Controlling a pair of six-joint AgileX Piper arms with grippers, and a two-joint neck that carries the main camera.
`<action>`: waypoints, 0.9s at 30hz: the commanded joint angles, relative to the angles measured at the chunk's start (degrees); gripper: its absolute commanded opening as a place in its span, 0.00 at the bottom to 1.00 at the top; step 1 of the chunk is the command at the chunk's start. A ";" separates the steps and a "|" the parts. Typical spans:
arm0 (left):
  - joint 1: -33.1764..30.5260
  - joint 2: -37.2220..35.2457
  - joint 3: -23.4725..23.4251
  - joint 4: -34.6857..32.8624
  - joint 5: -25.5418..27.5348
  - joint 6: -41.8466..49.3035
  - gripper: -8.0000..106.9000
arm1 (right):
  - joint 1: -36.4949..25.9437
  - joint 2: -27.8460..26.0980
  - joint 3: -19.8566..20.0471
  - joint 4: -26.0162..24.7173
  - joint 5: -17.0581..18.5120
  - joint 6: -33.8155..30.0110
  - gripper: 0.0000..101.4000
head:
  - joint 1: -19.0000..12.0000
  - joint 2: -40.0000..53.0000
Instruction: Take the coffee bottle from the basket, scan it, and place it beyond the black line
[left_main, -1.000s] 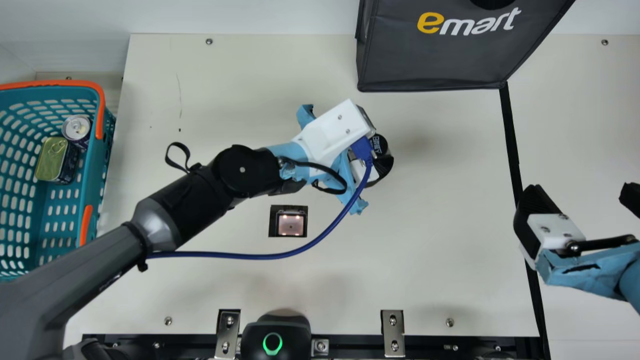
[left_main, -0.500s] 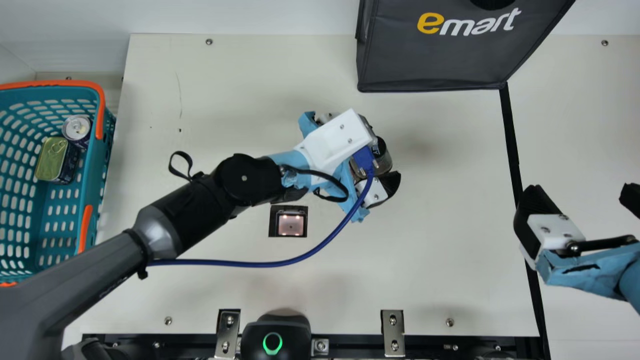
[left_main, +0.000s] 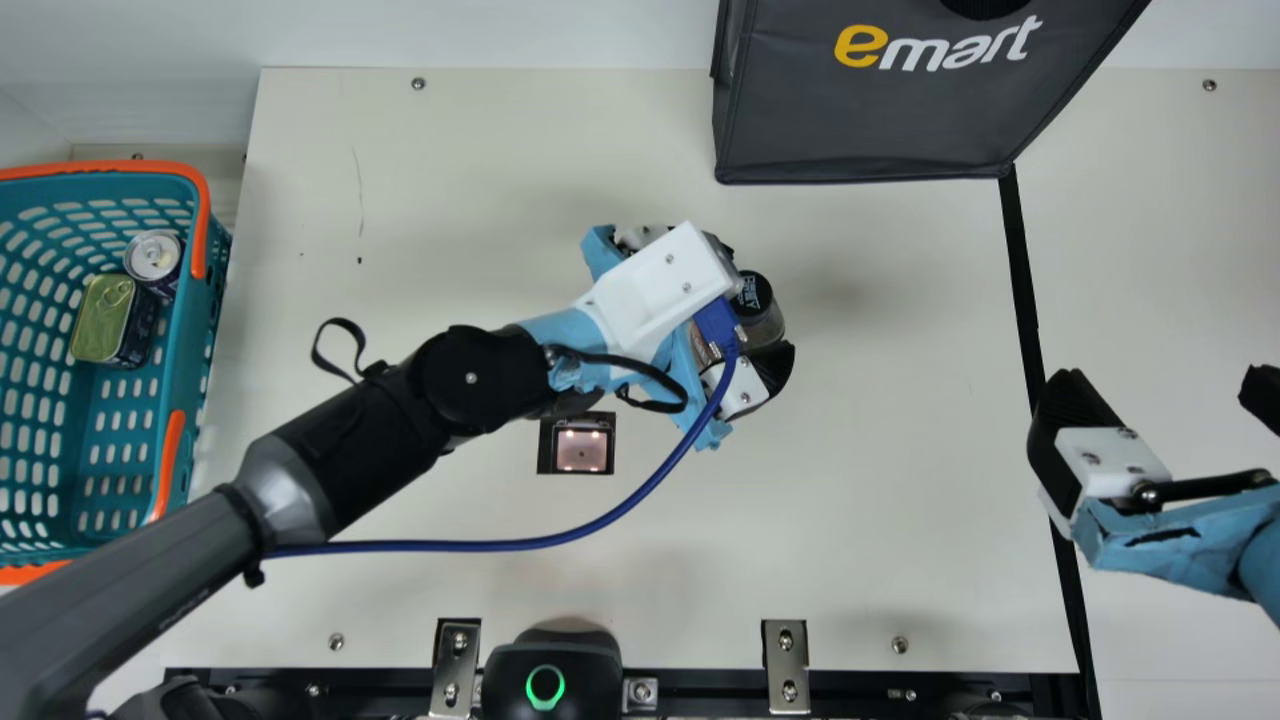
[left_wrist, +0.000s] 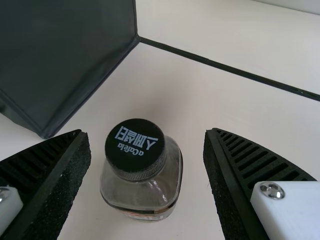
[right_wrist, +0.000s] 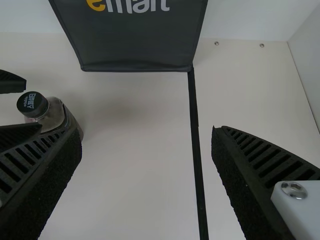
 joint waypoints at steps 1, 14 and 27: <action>-0.11 -0.82 0.26 1.16 -0.43 -1.45 0.85 | 0.00 0.00 0.00 0.00 0.00 0.00 0.90 | -1.57 0.09; 1.43 -8.42 5.79 9.78 -4.70 -12.58 0.85 | 0.00 0.00 0.00 0.00 0.00 0.00 0.90 | -1.57 0.09; 7.93 -16.52 12.09 18.44 -6.18 -24.26 0.85 | 0.00 0.00 0.00 0.00 0.00 0.00 0.90 | -1.57 0.09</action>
